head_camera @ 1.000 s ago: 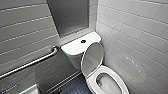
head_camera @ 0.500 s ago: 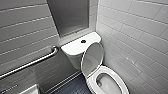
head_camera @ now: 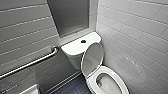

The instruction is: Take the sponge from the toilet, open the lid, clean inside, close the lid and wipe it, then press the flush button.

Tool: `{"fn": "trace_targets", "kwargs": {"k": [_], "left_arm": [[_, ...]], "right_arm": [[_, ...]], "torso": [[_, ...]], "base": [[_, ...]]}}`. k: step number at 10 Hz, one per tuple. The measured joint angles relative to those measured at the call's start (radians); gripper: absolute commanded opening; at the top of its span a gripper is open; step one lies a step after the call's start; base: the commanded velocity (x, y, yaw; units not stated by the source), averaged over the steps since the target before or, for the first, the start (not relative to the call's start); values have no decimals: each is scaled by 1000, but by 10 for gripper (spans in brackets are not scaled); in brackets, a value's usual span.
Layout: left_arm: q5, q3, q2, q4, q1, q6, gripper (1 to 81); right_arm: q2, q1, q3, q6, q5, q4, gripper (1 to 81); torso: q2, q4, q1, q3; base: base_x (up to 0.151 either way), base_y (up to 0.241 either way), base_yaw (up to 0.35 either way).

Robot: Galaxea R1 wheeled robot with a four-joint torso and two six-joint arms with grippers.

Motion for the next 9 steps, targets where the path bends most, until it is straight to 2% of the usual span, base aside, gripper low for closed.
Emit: {"fn": "trace_targets", "kwargs": {"k": [4, 7, 8, 9], "left_arm": [[-12, -122, 59, 12, 47, -3, 811], [-10, -216, 147, 12, 87, 0, 811], [25, -218, 155, -25, 92, 37, 811], [59, -218, 153, -90, 91, 124, 811]], "right_arm": [[5, -10, -9, -2, -1, -8, 10], [5, -10, -10, 1, -1, -8, 10], [5, -10, -10, 1, -1, -8, 10], [5, -9, -10, 1, -1, -8, 10]], "torso": [[0, 0, 0, 0], [0, 0, 0, 1], [0, 0, 0, 1], [0, 0, 0, 1]], "base": [[0, 0, 0], [0, 0, 0], [0, 0, 0], [0, 0, 0]]}}
